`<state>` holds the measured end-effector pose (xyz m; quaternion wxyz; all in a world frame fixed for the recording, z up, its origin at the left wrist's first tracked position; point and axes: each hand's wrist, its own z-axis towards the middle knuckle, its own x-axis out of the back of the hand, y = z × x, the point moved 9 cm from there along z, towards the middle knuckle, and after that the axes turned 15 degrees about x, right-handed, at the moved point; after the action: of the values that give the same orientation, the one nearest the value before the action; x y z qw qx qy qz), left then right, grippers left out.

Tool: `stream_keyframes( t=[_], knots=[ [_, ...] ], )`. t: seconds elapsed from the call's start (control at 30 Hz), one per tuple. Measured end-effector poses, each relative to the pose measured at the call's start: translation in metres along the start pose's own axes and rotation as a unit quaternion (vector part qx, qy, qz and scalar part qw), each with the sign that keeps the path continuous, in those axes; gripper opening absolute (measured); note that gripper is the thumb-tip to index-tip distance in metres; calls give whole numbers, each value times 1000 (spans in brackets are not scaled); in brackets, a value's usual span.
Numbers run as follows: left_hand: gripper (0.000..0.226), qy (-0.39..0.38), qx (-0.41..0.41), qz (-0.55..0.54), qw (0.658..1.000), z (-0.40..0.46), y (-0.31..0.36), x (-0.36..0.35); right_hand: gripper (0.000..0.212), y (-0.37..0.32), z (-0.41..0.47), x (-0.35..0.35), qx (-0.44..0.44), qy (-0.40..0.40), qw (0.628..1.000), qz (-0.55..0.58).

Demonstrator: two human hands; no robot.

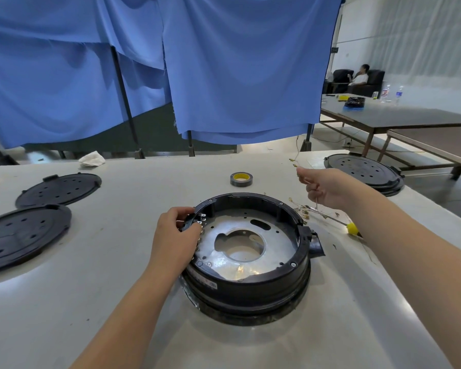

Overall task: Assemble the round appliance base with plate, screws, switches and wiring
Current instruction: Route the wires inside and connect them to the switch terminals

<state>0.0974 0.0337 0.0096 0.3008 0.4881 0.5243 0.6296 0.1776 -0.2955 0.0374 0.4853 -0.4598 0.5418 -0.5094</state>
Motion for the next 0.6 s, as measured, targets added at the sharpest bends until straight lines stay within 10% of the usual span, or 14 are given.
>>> stream_keyframes(
  t=[0.6],
  knots=[
    [9,-5,-103,121,987,-30,53,-9,15,-1,-26,-8,54,-76,995,-44]
  ],
)
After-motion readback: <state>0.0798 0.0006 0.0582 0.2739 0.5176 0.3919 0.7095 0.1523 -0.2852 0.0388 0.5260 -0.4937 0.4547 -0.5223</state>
